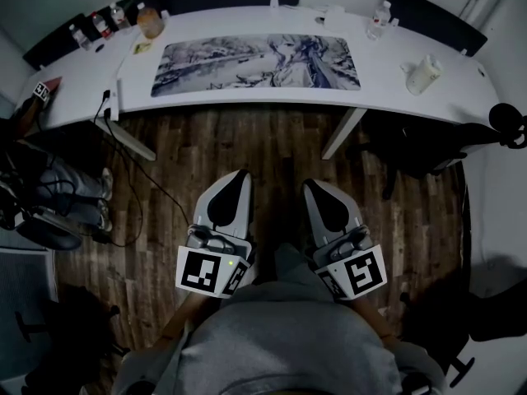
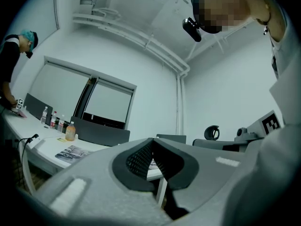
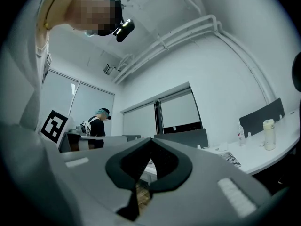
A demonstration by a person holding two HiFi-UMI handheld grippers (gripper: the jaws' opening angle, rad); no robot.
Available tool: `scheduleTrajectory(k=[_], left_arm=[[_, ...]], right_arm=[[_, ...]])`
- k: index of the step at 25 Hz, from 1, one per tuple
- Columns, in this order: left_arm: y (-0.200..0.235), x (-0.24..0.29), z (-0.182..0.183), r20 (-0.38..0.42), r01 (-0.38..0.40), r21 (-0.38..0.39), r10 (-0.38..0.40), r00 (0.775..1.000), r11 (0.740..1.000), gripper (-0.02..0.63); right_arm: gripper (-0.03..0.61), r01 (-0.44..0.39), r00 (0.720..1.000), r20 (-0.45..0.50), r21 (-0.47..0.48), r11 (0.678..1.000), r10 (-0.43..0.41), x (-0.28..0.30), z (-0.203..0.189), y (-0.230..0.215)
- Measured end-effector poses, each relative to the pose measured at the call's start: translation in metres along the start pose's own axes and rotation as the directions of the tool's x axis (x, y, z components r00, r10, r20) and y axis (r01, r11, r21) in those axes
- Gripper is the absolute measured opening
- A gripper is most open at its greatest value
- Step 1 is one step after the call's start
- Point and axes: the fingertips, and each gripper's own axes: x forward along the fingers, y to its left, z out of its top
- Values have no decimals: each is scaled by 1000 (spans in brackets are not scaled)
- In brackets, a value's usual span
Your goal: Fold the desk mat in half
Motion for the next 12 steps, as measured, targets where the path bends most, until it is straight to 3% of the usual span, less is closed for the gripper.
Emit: scheduleTrajectory(k=[12], left_arm=[[16,95,-1,3,-42,26,42,999,999,-3]], right_arm=[[2,-16,1000,-20,-24,1000,15,54,-3,-93]])
